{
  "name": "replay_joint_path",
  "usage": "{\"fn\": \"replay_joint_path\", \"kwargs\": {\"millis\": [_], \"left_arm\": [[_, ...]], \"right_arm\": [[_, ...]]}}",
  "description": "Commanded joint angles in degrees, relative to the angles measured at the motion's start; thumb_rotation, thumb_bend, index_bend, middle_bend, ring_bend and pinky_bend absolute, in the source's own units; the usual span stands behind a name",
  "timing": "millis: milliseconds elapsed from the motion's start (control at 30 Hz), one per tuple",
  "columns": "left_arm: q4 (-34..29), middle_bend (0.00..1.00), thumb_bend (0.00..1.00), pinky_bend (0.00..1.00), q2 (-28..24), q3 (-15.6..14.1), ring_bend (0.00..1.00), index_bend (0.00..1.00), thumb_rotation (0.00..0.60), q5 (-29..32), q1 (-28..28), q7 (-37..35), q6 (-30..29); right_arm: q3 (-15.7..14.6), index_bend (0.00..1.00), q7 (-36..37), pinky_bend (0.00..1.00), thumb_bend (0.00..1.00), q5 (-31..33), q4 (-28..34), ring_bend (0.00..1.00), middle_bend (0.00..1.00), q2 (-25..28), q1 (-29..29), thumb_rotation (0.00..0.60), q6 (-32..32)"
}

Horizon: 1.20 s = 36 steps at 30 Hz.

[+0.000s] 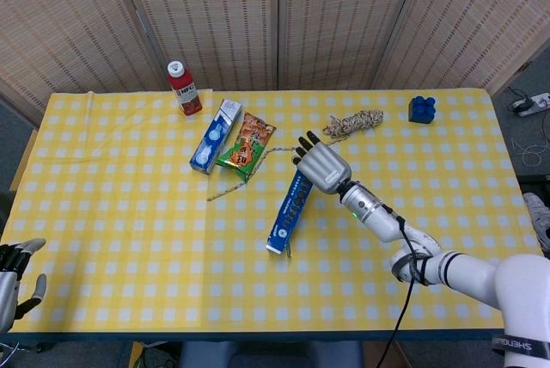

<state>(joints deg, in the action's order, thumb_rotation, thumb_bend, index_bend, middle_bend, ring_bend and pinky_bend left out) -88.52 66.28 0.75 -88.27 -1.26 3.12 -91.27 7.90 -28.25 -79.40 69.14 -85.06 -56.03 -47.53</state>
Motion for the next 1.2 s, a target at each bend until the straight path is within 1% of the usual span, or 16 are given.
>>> {"fn": "replay_joint_path", "kwargs": {"millis": [33, 200, 267, 533, 700, 800, 900, 1033, 1133, 1200], "left_arm": [[0.0, 0.23, 0.49, 0.12, 0.0, 0.0, 0.19, 0.25, 0.600, 0.0, 0.1, 0.0, 0.0], [0.0, 0.23, 0.49, 0.12, 0.1, 0.2, 0.19, 0.25, 0.600, -0.2, 0.3, -0.1, 0.2], [0.0, 0.23, 0.49, 0.12, 0.2, 0.2, 0.19, 0.25, 0.600, -0.3, 0.4, -0.1, 0.2], [0.0, 0.23, 0.49, 0.12, 0.1, 0.3, 0.19, 0.25, 0.600, -0.3, 0.5, -0.2, 0.2], [0.1, 0.23, 0.49, 0.12, 0.1, 0.2, 0.19, 0.25, 0.600, -0.3, 0.6, -0.2, 0.3], [0.1, 0.23, 0.49, 0.12, 0.1, 0.2, 0.19, 0.25, 0.600, -0.4, 0.7, -0.1, 0.5], [0.0, 0.23, 0.49, 0.12, 0.2, 0.3, 0.19, 0.25, 0.600, -0.5, 0.9, -0.1, 0.6], [-0.1, 0.23, 0.49, 0.12, 0.2, 0.4, 0.19, 0.25, 0.600, -0.5, 1.2, -0.1, 0.9], [-0.1, 0.23, 0.49, 0.12, 0.2, 0.4, 0.19, 0.25, 0.600, -0.6, 1.3, 0.0, 0.9], [-0.2, 0.23, 0.49, 0.12, 0.2, 0.4, 0.19, 0.25, 0.600, -0.9, 1.4, -0.1, 0.8]], "right_arm": [[2.5, 0.51, 0.2, 0.15, 0.26, -1.4, 7.2, 0.17, 0.35, 5.8, 0.9, 0.600, -4.6], [4.5, 0.51, 1.3, 0.15, 0.26, -1.5, 13.7, 0.17, 0.35, 10.1, 2.1, 0.600, -8.2], [5.1, 0.51, 2.3, 0.15, 0.26, -1.9, 15.3, 0.18, 0.35, 11.1, 2.5, 0.600, -9.6], [6.9, 0.52, 5.8, 0.15, 0.26, -3.9, 18.6, 0.19, 0.36, 13.5, 4.9, 0.600, -16.0], [6.9, 0.52, 7.4, 0.15, 0.26, -4.3, 19.8, 0.19, 0.36, 15.3, 6.5, 0.600, -17.9], [6.5, 0.52, 8.6, 0.15, 0.26, -4.7, 20.7, 0.19, 0.36, 16.5, 7.6, 0.600, -18.6], [5.9, 0.52, 11.4, 0.15, 0.26, -5.3, 22.3, 0.19, 0.36, 17.5, 8.8, 0.600, -19.4], [3.7, 0.52, 16.2, 0.15, 0.26, -7.3, 24.2, 0.19, 0.36, 17.9, 10.5, 0.600, -19.7], [2.0, 0.52, 18.3, 0.15, 0.26, -8.8, 24.2, 0.19, 0.36, 16.9, 11.4, 0.600, -19.7], [0.7, 0.52, 20.9, 0.15, 0.26, -9.2, 24.2, 0.19, 0.36, 15.8, 12.1, 0.600, -19.5]]}}
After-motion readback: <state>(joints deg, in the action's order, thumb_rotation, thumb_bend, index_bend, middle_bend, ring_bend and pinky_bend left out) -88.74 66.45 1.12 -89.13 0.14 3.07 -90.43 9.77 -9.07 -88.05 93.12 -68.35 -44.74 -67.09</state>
